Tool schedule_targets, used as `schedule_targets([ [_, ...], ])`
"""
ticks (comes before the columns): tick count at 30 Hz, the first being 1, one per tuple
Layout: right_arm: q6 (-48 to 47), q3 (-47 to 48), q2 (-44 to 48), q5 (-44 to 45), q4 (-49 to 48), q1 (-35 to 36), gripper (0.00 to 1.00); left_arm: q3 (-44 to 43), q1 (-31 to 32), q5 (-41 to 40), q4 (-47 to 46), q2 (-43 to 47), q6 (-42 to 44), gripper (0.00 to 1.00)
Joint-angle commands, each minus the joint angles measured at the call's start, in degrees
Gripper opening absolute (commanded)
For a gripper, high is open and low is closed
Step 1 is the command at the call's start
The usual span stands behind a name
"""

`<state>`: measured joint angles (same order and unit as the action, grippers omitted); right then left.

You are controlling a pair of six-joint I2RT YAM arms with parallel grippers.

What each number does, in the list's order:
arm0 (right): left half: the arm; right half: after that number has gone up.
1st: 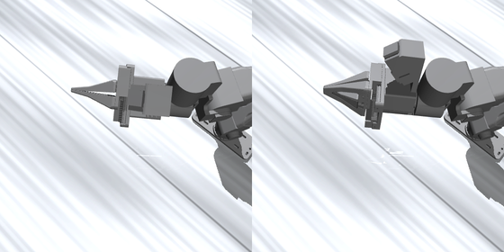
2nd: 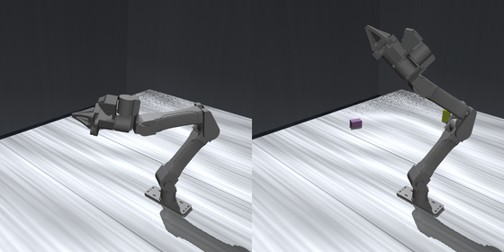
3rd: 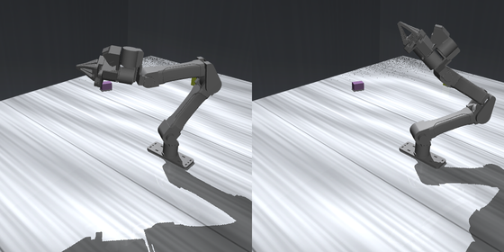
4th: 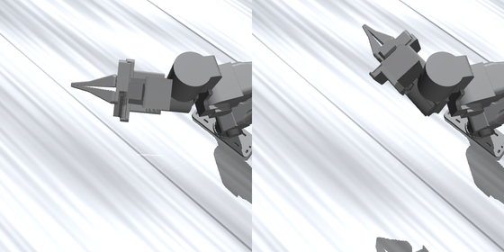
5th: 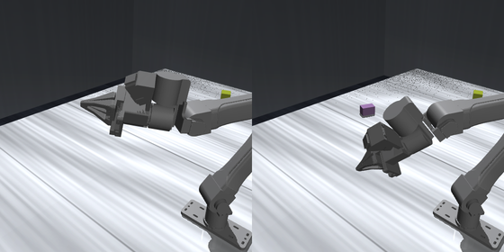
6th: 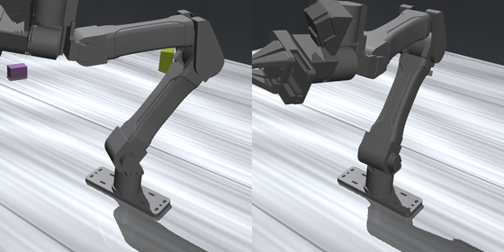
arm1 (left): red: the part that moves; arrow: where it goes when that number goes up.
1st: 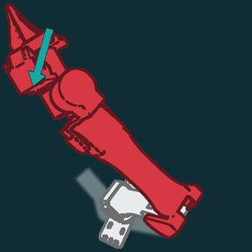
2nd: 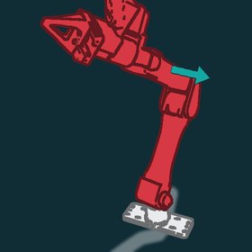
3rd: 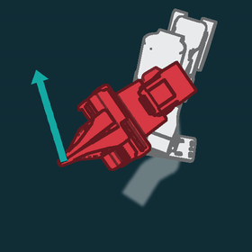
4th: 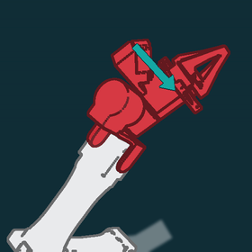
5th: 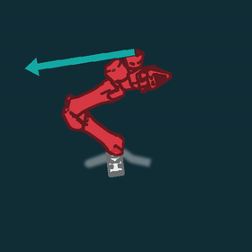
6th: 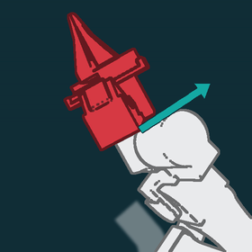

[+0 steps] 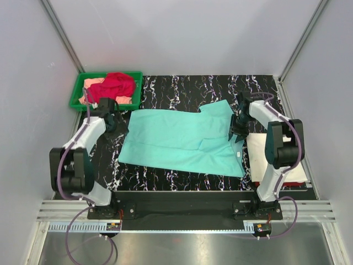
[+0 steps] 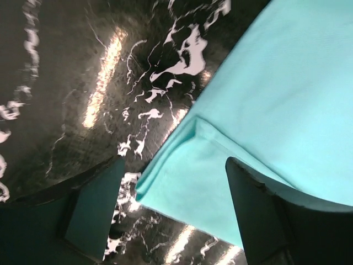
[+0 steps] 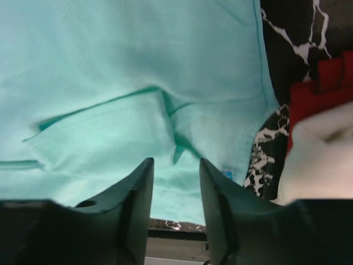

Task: Fold and stack the t-shirts
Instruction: Fold the tshirt

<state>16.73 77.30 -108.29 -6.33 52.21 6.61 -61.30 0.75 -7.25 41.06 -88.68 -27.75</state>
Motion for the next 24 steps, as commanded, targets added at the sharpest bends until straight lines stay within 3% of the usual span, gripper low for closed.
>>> schedule_targets([
  [1,0.23,1.1,8.0,-0.51,3.78,1.03,0.49,-2.6,0.74,-1.55,3.06,9.66,1.99,0.77],
  [6,4.53,-2.23,11.43,-9.47,0.81,7.87,0.53,6.24,0.91,13.55,-2.71,14.06,-0.98,0.33],
  [8,8.03,-4.25,10.82,-14.4,-2.96,10.51,0.52,9.17,0.92,16.63,-4.67,12.49,-3.61,0.24],
  [9,9.1,-4.96,10.38,-15.72,-4.29,11.66,0.5,10.92,0.92,17.69,-5.89,11.61,-4.06,0.15],
  [10,9.98,-5.49,9.95,-17.56,-5.26,14.28,0.48,12.07,0.92,19.01,-6.95,10.21,-4.5,0.13],
  [15,12.27,-5.32,5.38,-22.76,-9.75,20.36,0.17,13.75,0.83,18.06,-9.76,6.86,-3.63,0.1],
  [16,12.36,-4.62,4.67,-23.37,-10.1,21.15,0.14,13.84,0.83,17.88,-10.03,6.42,-3.46,0.08],
  [24,13.33,-0.39,-1.92,-24.78,-12.48,28.19,0.14,16.64,-0.31,16.12,-8.98,2.38,-7.05,0.06],
])
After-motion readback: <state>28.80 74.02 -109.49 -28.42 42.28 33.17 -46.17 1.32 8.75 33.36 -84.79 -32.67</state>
